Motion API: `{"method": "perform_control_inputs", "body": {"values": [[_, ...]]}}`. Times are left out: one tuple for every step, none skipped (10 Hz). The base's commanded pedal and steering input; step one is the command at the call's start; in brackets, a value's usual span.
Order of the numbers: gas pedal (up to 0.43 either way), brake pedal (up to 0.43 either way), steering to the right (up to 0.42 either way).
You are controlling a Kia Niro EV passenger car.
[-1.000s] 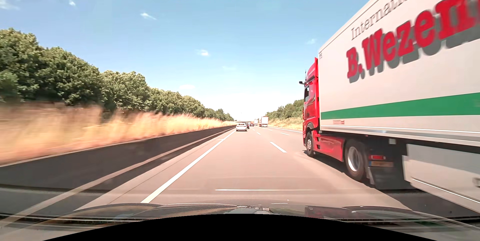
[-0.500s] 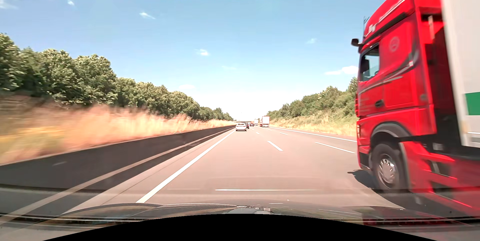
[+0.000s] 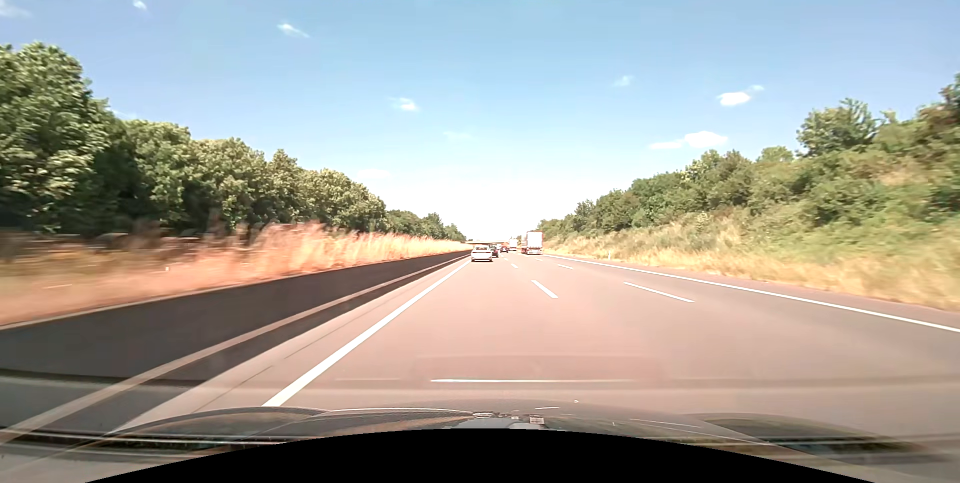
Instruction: Follow the waypoints while adhering to traffic rules and regulations
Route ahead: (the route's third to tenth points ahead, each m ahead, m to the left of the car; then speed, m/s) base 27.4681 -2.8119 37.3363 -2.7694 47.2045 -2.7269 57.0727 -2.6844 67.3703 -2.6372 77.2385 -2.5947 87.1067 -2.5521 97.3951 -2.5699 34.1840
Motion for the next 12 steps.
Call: {"method": "perform_control_inputs", "body": {"values": [[0.248, 0.000, -0.002], [0.248, 0.000, -0.002], [0.248, 0.000, -0.002], [0.248, 0.000, -0.001], [0.260, 0.000, -0.001], [0.260, 0.000, -0.001], [0.268, 0.000, -0.001], [0.268, 0.000, -0.001], [0.280, 0.000, -0.001], [0.280, 0.000, -0.001], [0.280, 0.000, -0.001], [0.280, 0.000, -0.002]]}}
